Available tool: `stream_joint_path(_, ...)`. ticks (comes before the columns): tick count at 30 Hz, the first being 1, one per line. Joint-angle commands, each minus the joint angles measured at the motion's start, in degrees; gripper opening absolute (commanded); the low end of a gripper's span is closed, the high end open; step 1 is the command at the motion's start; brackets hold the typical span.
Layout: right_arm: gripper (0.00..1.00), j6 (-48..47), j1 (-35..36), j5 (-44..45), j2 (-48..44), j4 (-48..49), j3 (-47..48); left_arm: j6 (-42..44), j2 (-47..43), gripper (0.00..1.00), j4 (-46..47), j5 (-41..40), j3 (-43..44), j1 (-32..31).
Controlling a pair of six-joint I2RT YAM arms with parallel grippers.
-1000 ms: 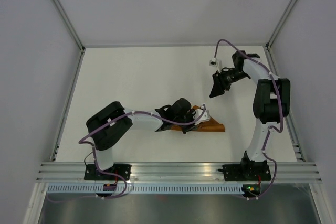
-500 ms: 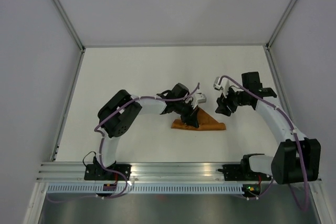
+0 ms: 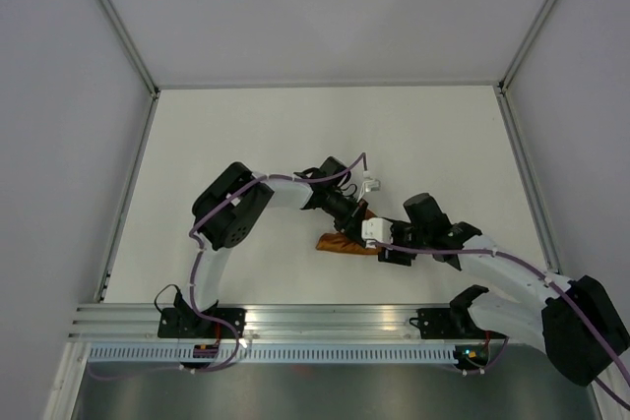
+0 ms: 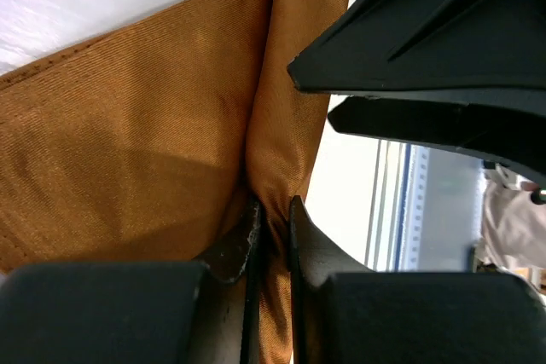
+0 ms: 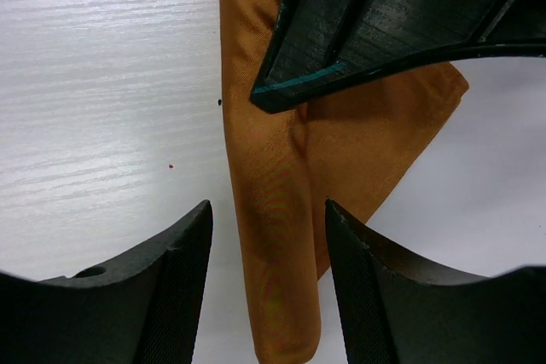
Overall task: Fold the napkin, place the utensils inside, and roll it up
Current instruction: Roll the napkin with the utensil
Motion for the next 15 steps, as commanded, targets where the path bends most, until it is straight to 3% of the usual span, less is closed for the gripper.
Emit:
stream_joint_path(1, 0.61, 0.6, 3.5, 4.9, -1.5, 7.7, -1.5, -0.3, 5.4, 0.02, -9.2, -5.7, -2.2, -0.2)
stream_joint_path(15, 0.56, 2.8, 14.9, 11.0, 1.7, 8.6, -2.6, -4.3, 8.7, 0.02, -11.5, -4.6, 0.1, 1.3)
